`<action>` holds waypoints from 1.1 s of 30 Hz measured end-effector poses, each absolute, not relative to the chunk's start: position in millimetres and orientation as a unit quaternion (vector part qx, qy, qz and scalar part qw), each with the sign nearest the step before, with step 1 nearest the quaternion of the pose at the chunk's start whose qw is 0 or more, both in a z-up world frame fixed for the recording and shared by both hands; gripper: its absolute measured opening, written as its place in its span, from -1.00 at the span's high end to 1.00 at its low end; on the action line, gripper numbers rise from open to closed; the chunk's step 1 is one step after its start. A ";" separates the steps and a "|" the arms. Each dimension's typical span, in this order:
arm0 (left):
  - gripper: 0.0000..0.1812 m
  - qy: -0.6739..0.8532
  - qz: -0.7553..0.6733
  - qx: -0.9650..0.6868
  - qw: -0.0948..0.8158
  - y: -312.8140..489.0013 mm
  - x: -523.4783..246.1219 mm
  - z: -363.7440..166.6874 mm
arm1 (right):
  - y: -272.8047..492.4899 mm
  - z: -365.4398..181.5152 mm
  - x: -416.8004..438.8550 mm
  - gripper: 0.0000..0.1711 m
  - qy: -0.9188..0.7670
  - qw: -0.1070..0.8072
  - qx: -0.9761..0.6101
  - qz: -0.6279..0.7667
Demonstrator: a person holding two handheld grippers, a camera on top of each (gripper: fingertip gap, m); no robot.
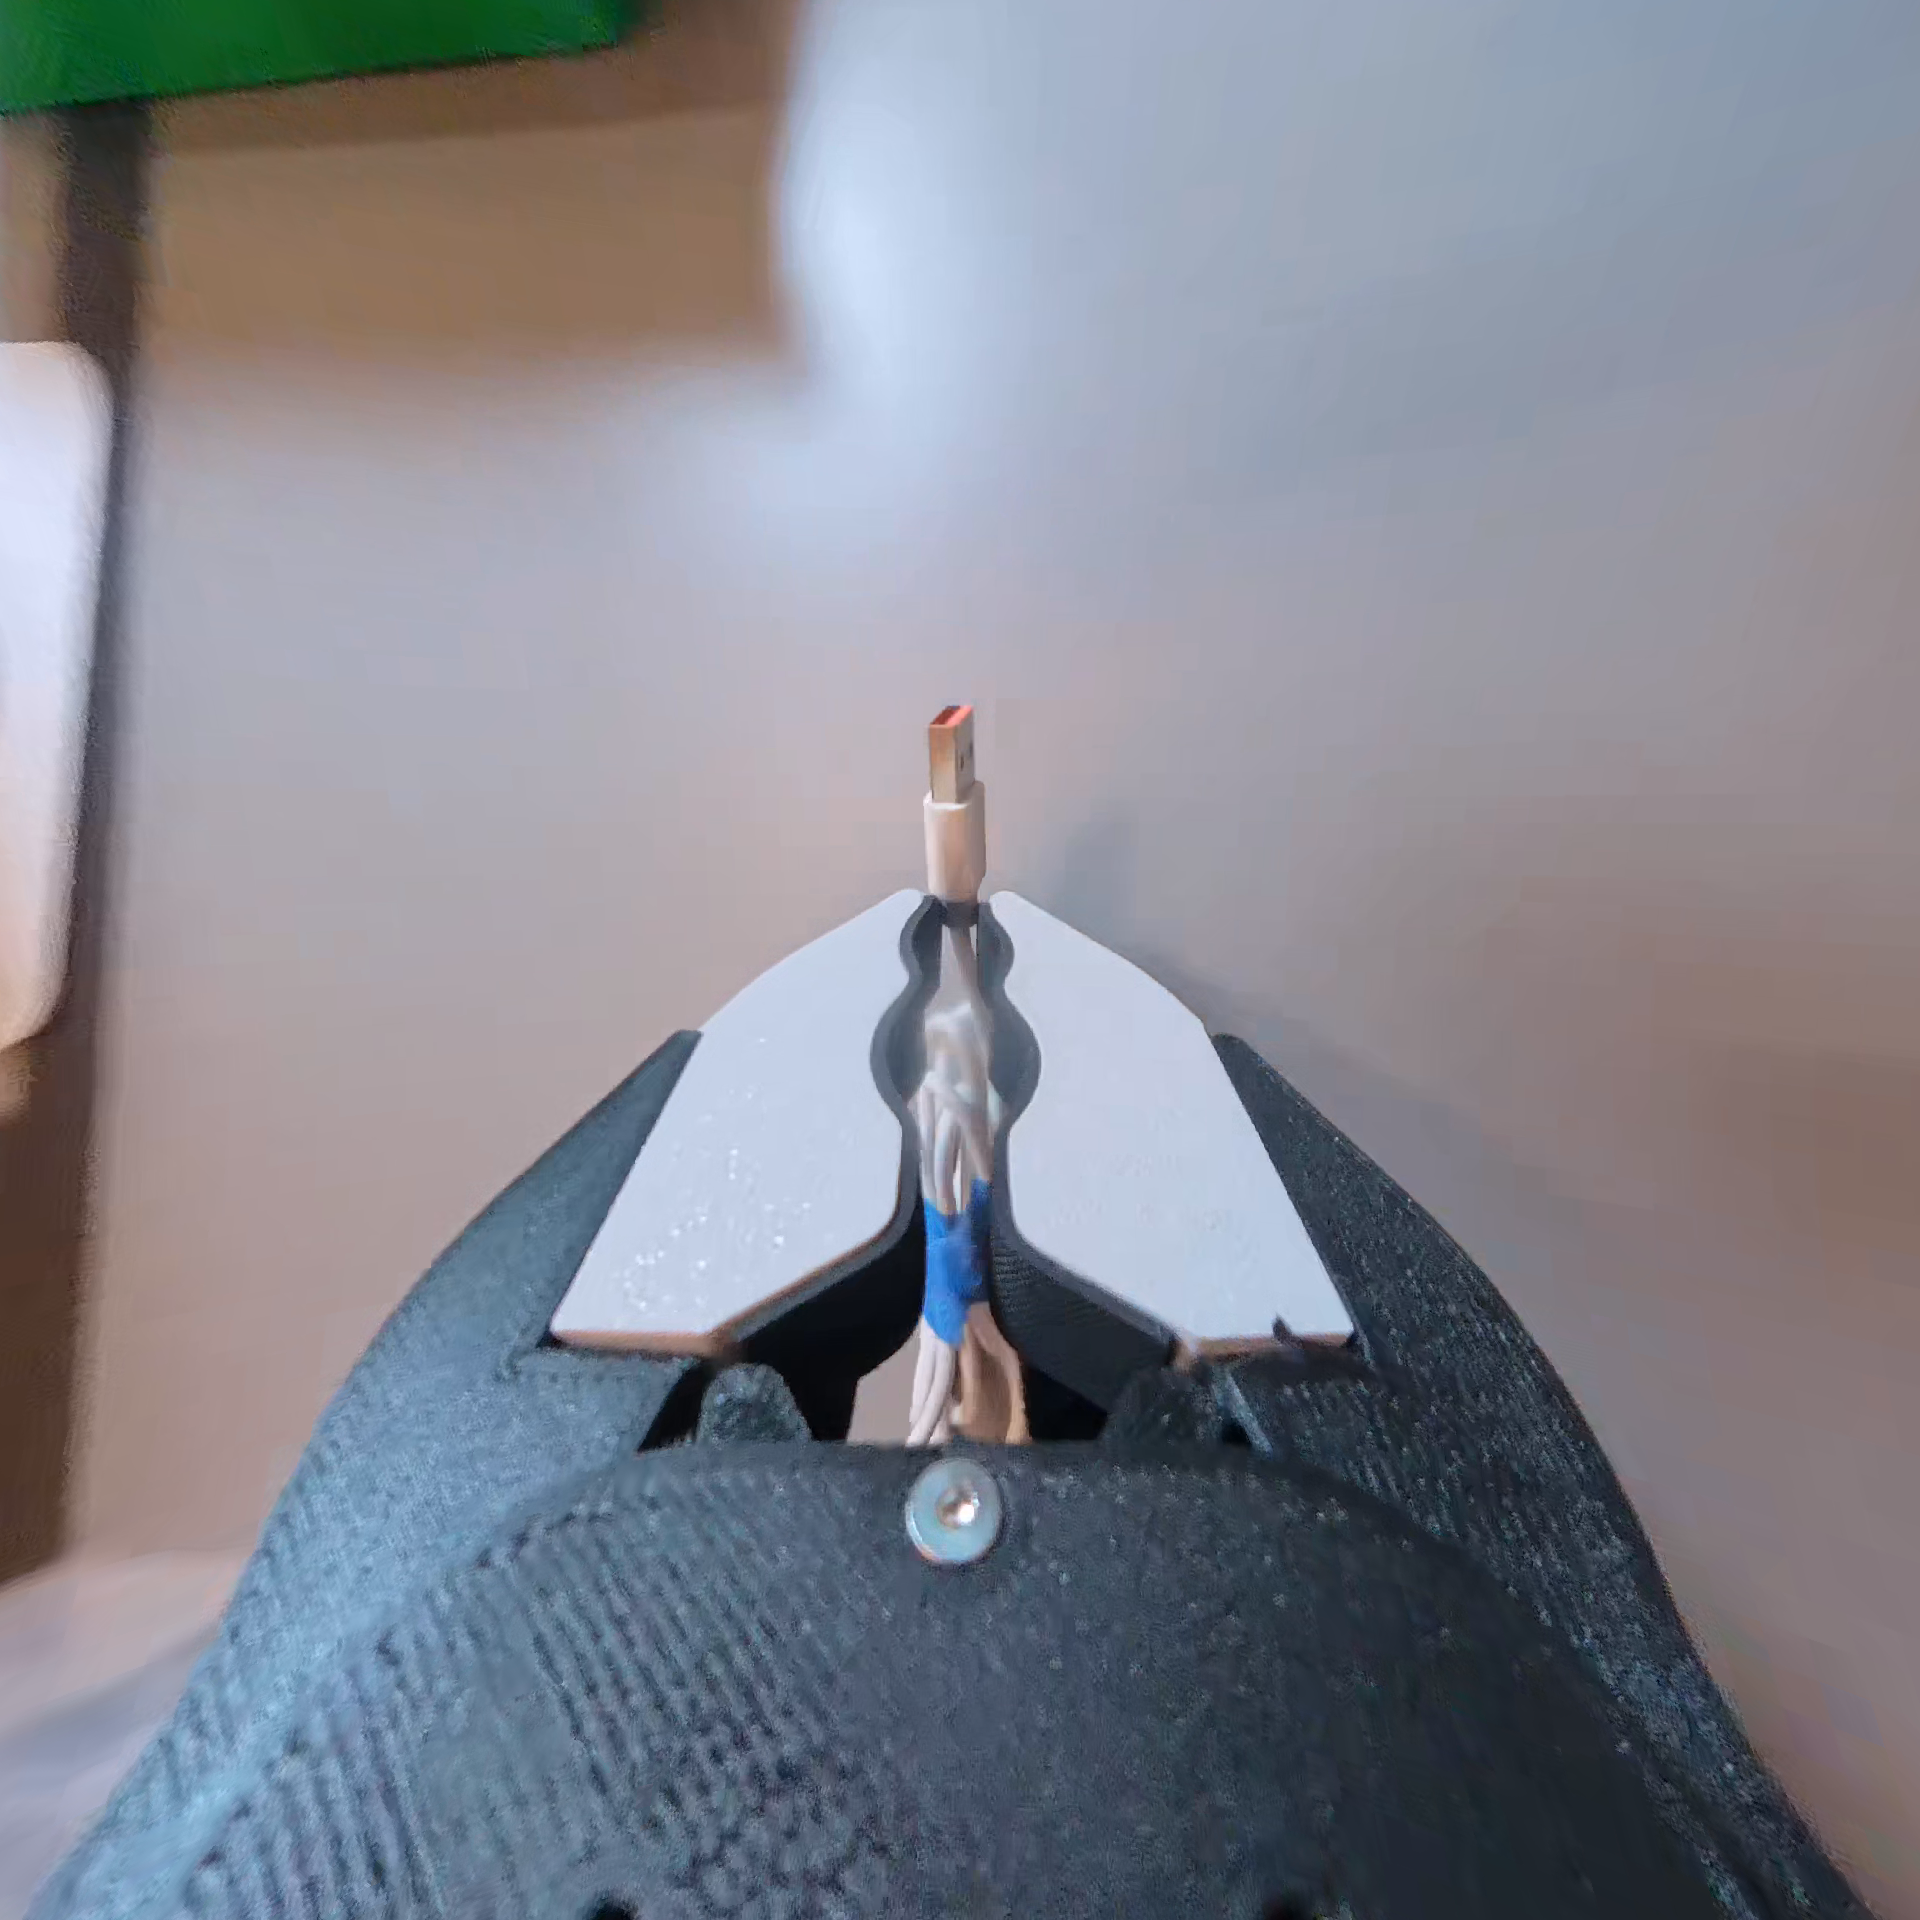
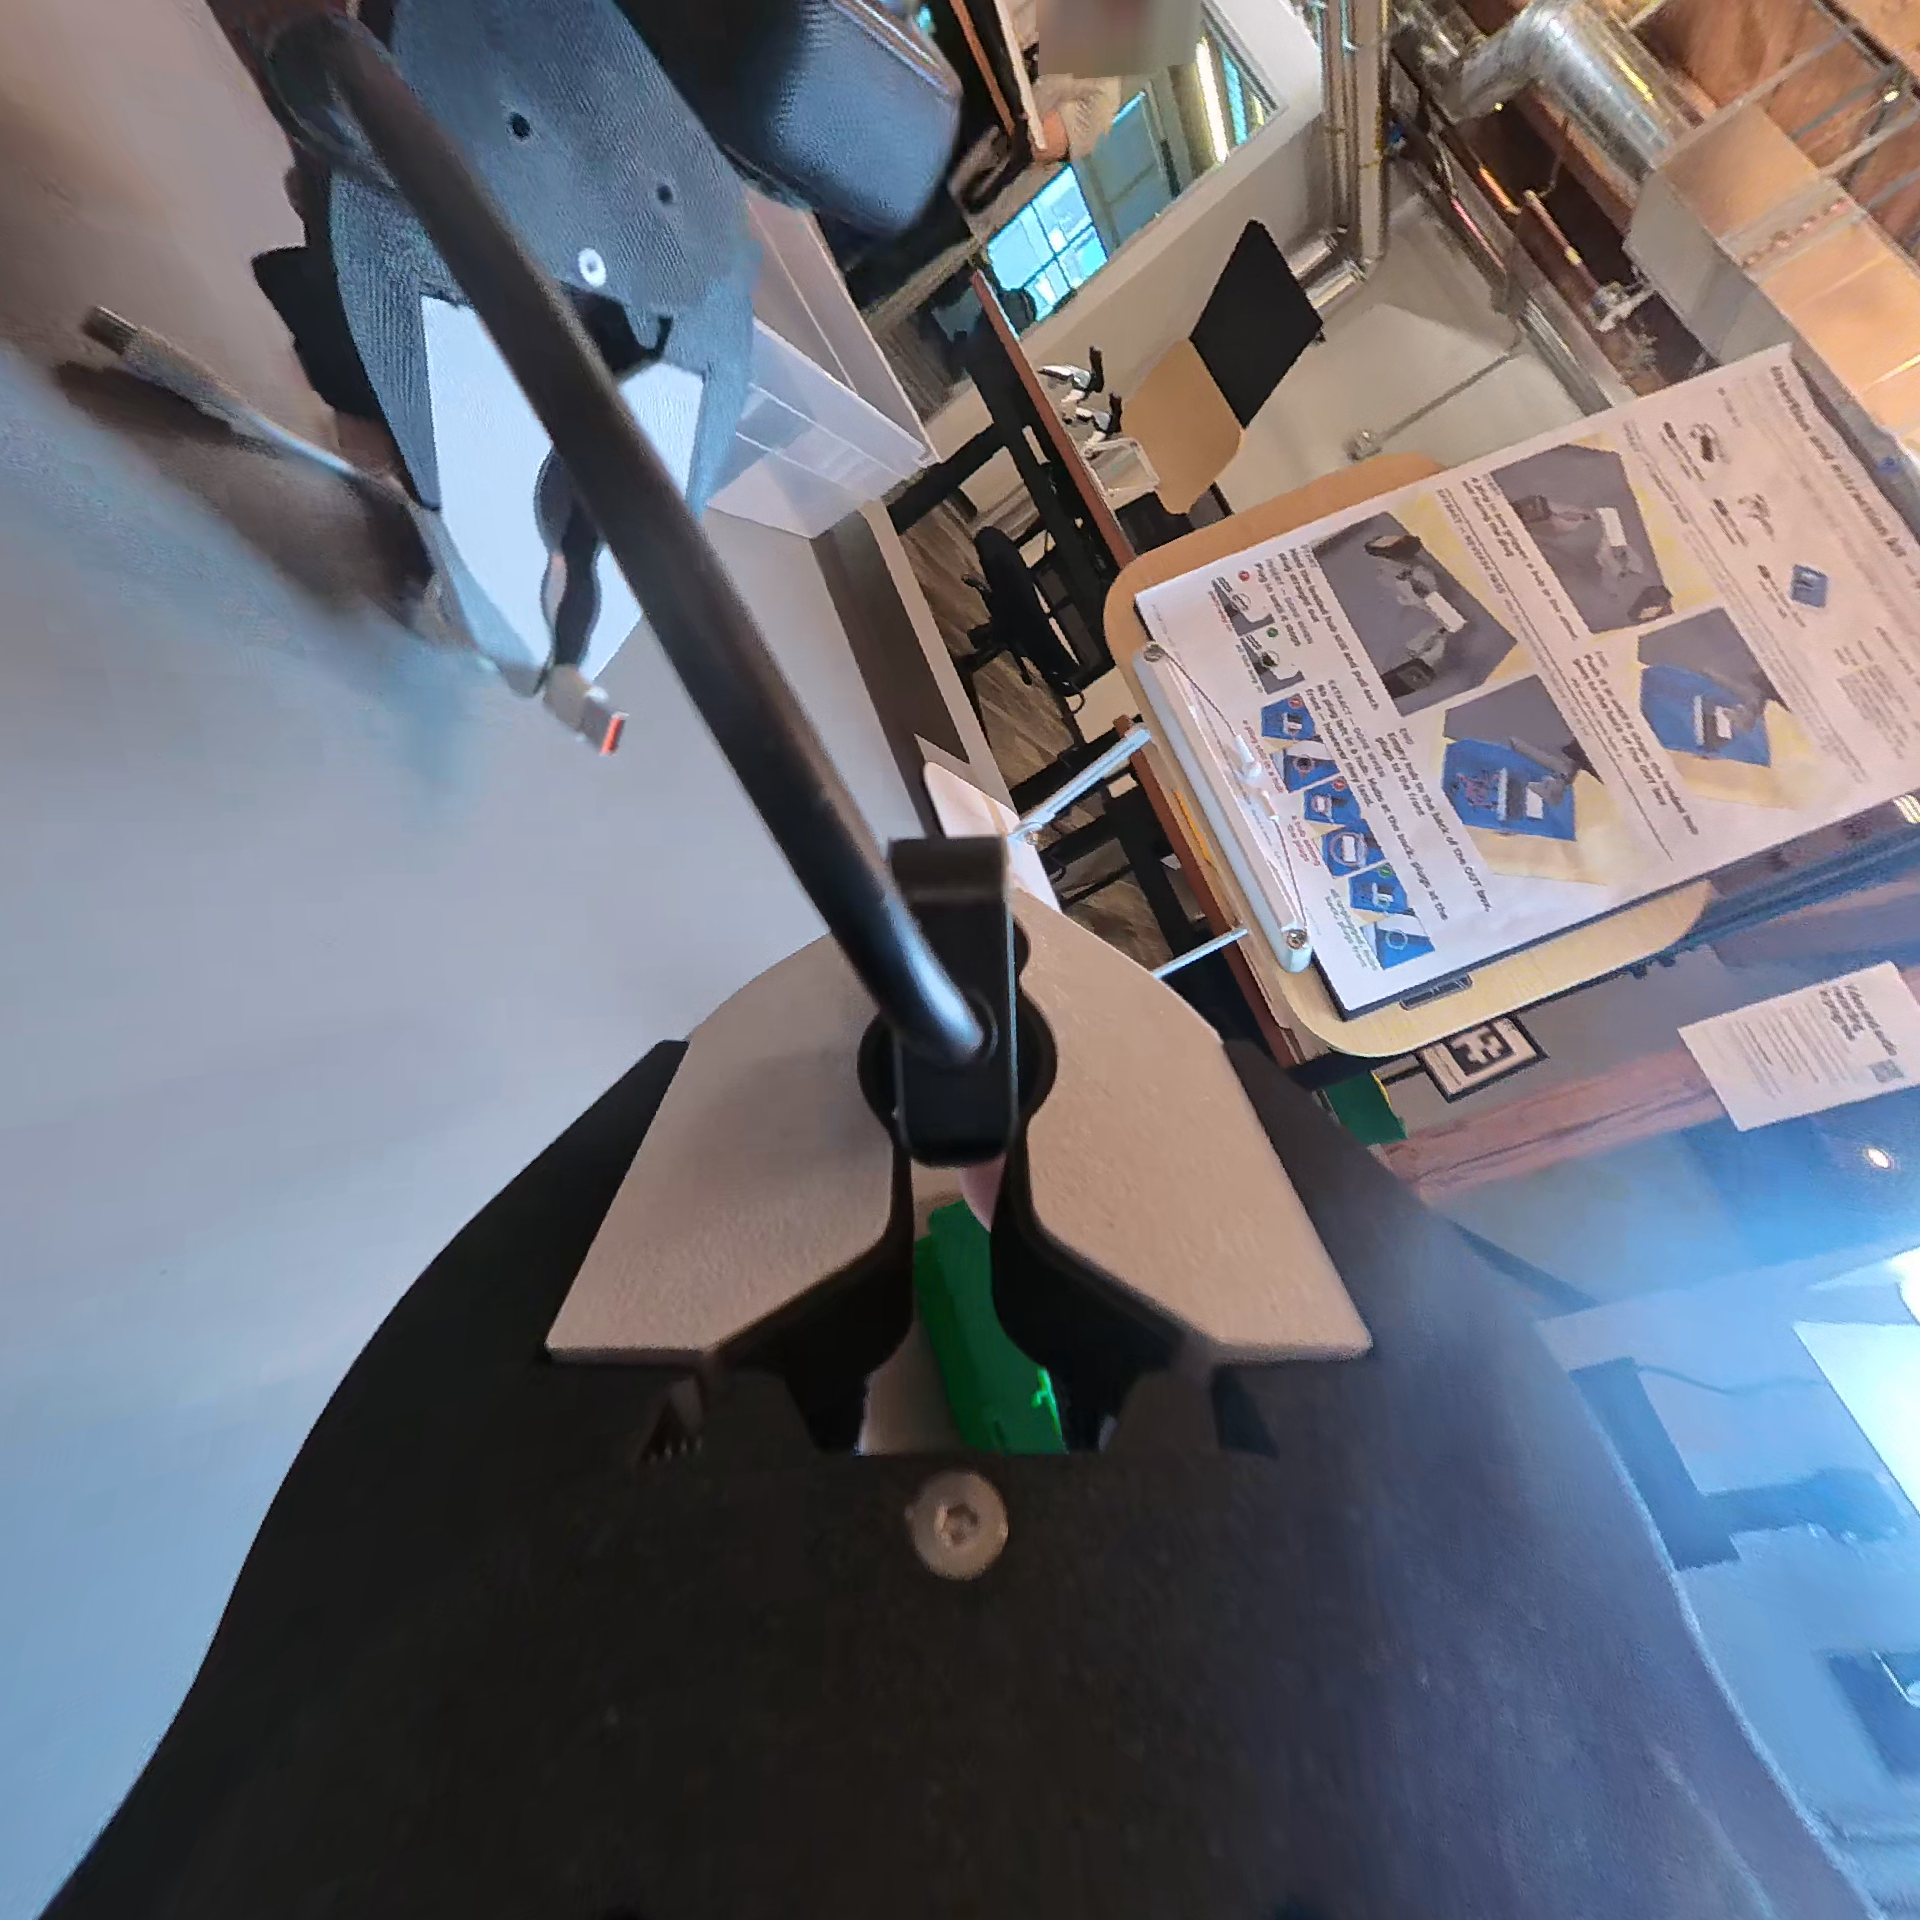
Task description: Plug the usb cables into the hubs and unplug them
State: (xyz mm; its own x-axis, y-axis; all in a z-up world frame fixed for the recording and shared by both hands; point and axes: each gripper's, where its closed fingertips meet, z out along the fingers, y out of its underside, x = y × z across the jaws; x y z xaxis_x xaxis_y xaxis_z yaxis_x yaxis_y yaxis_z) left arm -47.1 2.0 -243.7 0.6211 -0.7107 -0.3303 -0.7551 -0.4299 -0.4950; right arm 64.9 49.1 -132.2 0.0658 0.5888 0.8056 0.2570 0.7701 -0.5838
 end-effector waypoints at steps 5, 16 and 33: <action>0.93 0.376 0.257 -0.829 0.324 15.3 -93.9 -218.3 | 58.8 -124.8 71.0 0.86 -0.654 0.673 -0.326 0.117; 0.69 0.431 -0.072 -0.861 0.259 -35.9 -32.8 -232.2 | 67.2 -116.8 81.1 0.87 -0.635 0.677 -0.344 0.142; 0.74 0.586 -0.254 -0.769 0.001 2.0 -73.2 -244.6 | 77.2 -129.9 80.6 0.87 -0.634 0.654 -0.376 0.172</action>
